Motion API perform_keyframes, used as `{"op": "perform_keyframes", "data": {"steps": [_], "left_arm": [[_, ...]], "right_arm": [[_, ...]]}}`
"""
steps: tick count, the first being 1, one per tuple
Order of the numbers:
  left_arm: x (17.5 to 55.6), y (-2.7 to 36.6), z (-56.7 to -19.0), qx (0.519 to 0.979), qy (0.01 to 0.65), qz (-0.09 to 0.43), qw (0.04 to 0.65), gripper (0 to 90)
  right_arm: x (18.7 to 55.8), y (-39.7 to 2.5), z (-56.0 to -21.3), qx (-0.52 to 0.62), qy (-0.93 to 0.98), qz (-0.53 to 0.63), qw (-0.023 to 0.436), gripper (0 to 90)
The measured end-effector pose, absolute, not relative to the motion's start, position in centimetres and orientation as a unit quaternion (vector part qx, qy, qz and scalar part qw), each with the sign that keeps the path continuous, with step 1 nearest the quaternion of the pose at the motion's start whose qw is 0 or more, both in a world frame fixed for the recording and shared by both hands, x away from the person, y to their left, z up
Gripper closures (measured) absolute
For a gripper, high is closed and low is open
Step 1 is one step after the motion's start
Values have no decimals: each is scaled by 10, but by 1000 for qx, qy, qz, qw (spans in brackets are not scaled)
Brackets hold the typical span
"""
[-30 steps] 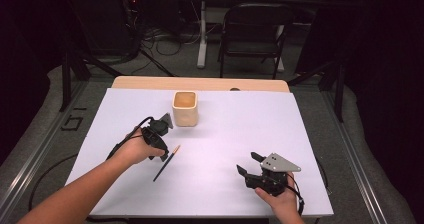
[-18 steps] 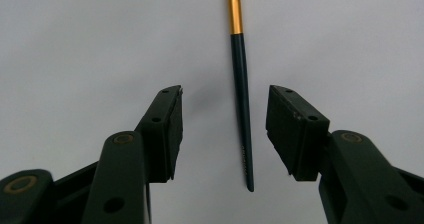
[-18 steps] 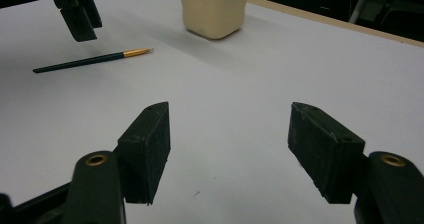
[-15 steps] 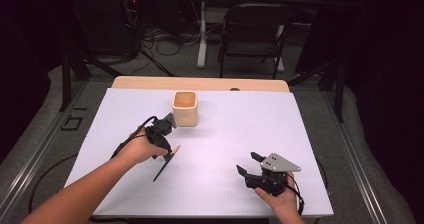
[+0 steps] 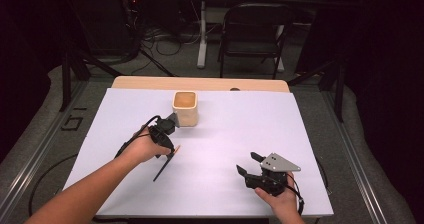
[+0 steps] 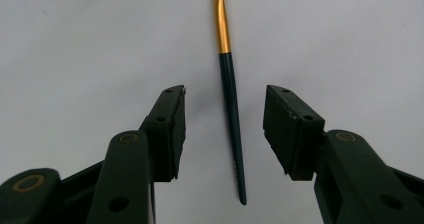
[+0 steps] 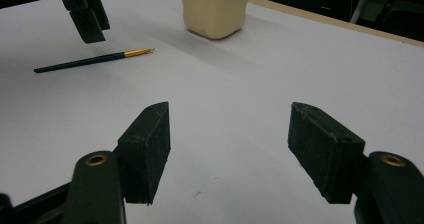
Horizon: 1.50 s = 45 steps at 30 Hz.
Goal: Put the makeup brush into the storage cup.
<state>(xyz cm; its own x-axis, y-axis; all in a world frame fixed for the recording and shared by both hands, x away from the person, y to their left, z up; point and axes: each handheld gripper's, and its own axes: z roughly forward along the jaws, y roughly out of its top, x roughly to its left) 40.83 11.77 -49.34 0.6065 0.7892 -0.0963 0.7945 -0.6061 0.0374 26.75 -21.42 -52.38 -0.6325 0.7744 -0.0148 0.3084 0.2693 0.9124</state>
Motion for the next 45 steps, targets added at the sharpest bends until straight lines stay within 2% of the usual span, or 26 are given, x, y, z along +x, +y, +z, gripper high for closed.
{"op": "perform_keyframes", "data": {"steps": [19, 45], "left_arm": [[413, 105, -499, 896, 440, -33, 38, 550], [421, 93, -520, 894, 446, -40, 6, 705]], "right_arm": [[268, -215, -524, 355, 761, 488, 239, 332], [267, -215, -523, 352, 762, 488, 239, 335]]}}
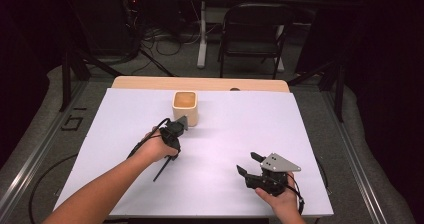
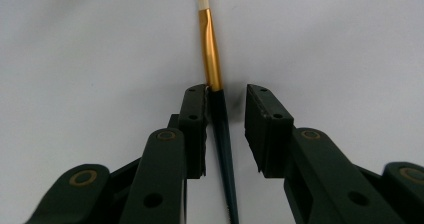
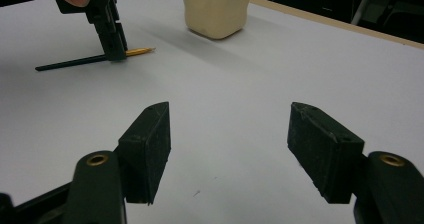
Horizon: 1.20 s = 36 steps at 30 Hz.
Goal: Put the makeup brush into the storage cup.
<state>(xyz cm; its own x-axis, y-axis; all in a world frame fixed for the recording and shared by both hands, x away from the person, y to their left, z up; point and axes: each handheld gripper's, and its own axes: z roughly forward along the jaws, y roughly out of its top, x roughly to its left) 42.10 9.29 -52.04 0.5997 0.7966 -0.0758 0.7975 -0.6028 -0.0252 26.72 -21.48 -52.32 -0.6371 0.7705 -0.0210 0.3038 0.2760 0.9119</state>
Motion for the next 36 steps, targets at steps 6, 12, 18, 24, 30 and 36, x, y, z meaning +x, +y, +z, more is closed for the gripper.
{"op": "perform_keyframes", "data": {"steps": [6, 12, 18, 24, 30, 36], "left_arm": [[422, 93, -522, 893, 448, -39, 3, 729], [422, 93, -523, 893, 448, -37, 1, 769], [422, 94, -523, 893, 449, -32, -2, 805], [422, 94, -523, 893, 449, -30, -2, 825], [422, 95, -523, 892, 451, -34, 0, 830], [423, 96, -523, 888, 459, -38, 2, 831]], "right_arm": [[267, -215, -523, 351, 762, 488, 239, 336], [267, -214, -523, 350, 764, 487, 240, 336], [267, -214, -523, 349, 764, 487, 240, 335], [267, -214, -523, 349, 764, 486, 241, 336], [267, -214, -523, 348, 764, 486, 241, 336], [267, -214, -523, 349, 764, 486, 241, 336]]}}
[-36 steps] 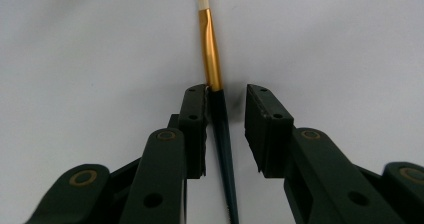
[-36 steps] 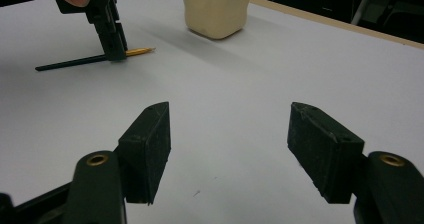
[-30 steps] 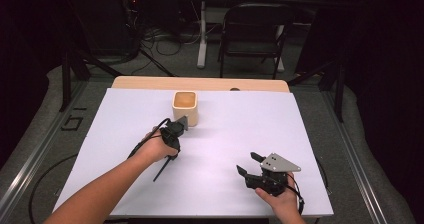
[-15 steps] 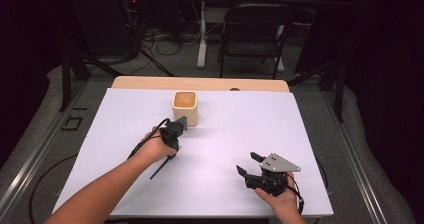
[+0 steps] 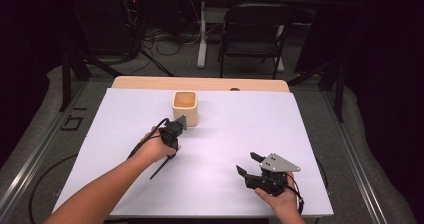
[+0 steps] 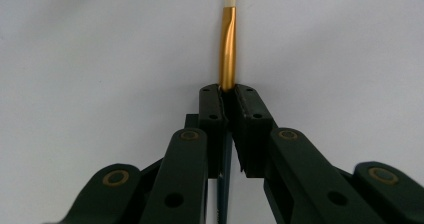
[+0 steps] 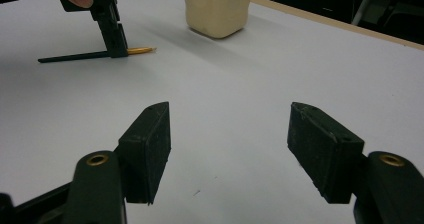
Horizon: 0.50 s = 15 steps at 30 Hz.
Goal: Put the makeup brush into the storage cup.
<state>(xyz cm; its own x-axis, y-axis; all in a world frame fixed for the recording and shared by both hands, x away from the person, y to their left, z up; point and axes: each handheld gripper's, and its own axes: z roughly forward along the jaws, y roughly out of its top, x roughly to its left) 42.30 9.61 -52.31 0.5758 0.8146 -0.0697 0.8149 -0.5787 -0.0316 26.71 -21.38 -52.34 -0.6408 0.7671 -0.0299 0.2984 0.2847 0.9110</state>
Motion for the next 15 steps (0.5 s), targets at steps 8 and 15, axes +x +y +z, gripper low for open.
{"op": "perform_keyframes", "data": {"steps": [8, 15], "left_arm": [[423, 98, -521, 888, 459, -39, 11, 833], [424, 105, -513, 883, 466, -49, 36, 833]], "right_arm": [[267, -214, -524, 348, 764, 487, 241, 336], [267, -214, -524, 349, 765, 485, 240, 336]]}}
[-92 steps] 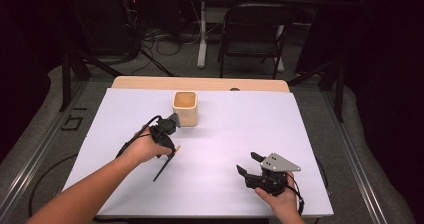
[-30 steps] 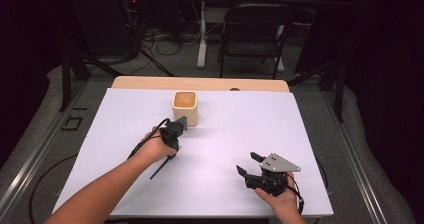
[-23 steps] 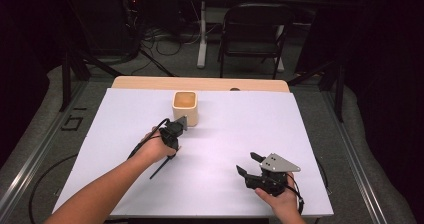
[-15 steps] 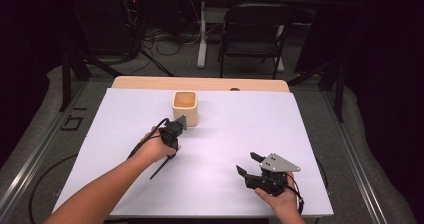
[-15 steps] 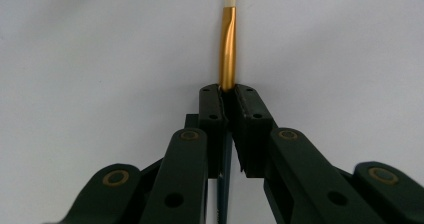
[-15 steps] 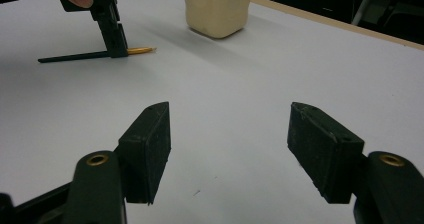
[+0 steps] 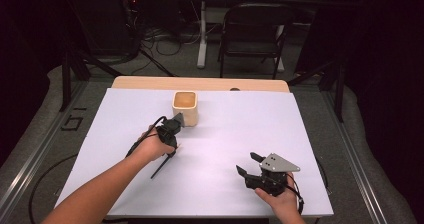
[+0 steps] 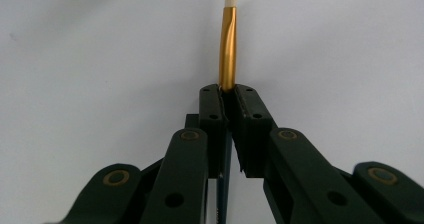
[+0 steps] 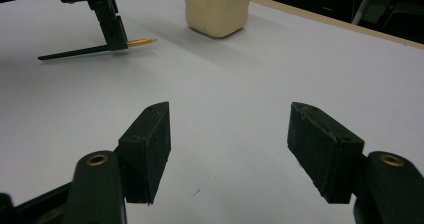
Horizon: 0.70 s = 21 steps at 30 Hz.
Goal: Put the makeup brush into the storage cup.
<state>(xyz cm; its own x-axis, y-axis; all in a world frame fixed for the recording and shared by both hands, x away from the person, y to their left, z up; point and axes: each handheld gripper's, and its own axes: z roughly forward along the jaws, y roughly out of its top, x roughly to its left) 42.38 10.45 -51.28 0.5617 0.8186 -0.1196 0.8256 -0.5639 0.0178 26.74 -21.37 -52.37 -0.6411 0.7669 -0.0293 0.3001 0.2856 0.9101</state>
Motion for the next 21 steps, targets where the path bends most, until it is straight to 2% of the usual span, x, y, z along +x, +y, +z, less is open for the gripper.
{"op": "perform_keyframes", "data": {"steps": [12, 21], "left_arm": [[423, 110, -500, 875, 475, -56, 73, 834], [420, 115, -482, 869, 475, -55, 125, 834]], "right_arm": [[267, -213, -524, 349, 766, 484, 240, 336], [267, -213, -524, 350, 767, 483, 238, 336]]}}
